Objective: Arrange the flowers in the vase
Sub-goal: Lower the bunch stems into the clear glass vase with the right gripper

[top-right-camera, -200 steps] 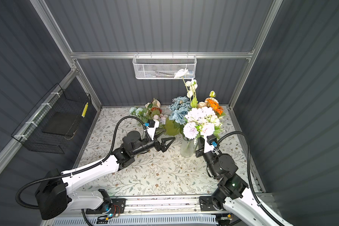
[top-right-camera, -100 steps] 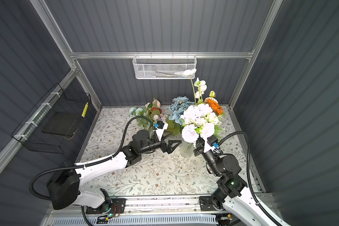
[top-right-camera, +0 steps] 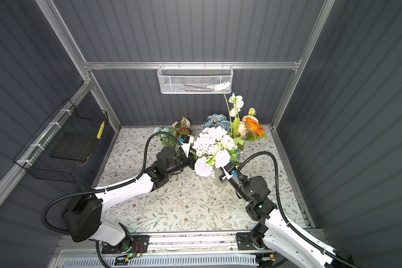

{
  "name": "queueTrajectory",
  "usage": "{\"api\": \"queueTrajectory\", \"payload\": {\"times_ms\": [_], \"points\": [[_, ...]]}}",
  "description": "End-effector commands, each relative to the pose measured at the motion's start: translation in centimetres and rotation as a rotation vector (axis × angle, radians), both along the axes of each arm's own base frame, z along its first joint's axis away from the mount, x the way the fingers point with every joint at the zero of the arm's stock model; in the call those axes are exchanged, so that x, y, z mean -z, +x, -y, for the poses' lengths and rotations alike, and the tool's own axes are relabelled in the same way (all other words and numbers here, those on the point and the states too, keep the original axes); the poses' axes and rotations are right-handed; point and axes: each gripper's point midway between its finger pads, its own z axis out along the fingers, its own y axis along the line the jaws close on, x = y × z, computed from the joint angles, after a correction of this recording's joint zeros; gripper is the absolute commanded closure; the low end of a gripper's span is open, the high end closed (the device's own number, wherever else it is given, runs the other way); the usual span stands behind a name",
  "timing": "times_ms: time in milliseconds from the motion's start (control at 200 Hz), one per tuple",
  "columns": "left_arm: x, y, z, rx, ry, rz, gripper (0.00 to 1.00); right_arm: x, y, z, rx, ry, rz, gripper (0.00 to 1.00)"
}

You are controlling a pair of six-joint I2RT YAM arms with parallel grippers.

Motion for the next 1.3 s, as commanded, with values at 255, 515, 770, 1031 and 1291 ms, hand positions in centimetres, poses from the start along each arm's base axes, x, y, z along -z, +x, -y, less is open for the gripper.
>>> {"api": "queueTrajectory", "payload": {"times_ms": [255,515,770,1031,1291], "points": [[2.1,-0.4,-3.0,-0.092,0.028,-0.082,0.0,-2.9,1.6,1.4,0.11,0.002,0.198,1.0],[2.0,-0.7,-3.6,-0.102,0.028,-0.084,0.01,1.1,3.0,1.7,0.14,0.033,0.138,1.0],[2.1,-0.6,-3.4,-0.097,0.026,-0.085,0.01,5.9,3.0,2.9,0.144,0.122,-0.023,1.0],[1.7,-0.5,-3.3,-0.095,0.021,-0.075,0.01,9.6,3.5,3.9,0.185,0.151,-0.167,0.98],[1.4,-0.5,-3.4,-0.098,0.024,-0.069,0.01,11.3,3.5,4.3,0.202,0.152,-0.265,0.84]]}}
